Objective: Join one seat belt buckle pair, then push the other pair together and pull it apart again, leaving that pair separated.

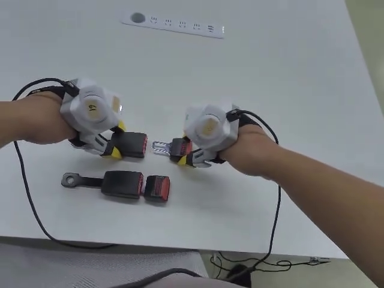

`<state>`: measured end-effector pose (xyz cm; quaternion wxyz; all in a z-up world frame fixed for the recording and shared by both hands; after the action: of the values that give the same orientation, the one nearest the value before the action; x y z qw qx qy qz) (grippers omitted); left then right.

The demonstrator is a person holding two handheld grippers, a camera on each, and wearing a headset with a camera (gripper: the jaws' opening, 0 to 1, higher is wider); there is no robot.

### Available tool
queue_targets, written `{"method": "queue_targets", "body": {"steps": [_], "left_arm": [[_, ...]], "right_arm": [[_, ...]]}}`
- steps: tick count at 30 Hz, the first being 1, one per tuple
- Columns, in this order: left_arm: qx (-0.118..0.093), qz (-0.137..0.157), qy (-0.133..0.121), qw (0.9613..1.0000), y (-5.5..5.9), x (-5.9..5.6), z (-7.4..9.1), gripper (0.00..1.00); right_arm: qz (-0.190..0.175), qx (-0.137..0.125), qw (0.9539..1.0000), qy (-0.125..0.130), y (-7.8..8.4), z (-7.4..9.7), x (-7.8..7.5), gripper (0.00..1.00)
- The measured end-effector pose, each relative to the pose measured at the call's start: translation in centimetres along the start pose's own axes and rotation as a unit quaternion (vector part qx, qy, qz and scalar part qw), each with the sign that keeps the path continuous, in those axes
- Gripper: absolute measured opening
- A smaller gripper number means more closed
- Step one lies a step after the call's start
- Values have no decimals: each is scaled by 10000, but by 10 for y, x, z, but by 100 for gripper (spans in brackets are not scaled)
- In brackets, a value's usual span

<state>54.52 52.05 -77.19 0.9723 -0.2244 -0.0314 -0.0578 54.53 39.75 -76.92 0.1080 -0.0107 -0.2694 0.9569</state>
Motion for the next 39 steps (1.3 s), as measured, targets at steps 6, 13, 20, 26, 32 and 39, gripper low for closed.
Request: {"method": "queue_targets", "body": {"steps": [6,13,20,26,32,39], "left_arm": [[-56,-31,-23,10000,1,0,0,33],[-47,-30,13,10000,3,1,-1,33],[-105,-44,9,9999,4,1,-1,33],[-224,-29,4,9997,5,1,0,32],[-252,-43,24,9997,4,1,0,32],[-251,-40,-6,9997,3,1,0,32]], "right_arm": [[79,98,9999,43,-7,-5,0,31],[216,156,9996,13,-11,-8,3,31],[283,-42,9995,-94,-21,-14,6,31],[279,-72,9995,-101,-23,-15,6,30],[191,-115,9997,-89,-25,-15,7,29],[188,-109,9997,-90,-26,-16,6,29]]}}
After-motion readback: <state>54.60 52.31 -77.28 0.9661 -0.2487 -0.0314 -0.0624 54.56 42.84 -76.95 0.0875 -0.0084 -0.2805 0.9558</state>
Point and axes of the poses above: the centre of the closed fingertips' face, and the gripper's own axes: z roughly backward along the fingers, x roughly to its left, y roughly out of its underside, the point moved 2 cm from there along z, roughly backward along the fingers, and after that the axes turned 10 degrees about -z, right-handed, at the moved point
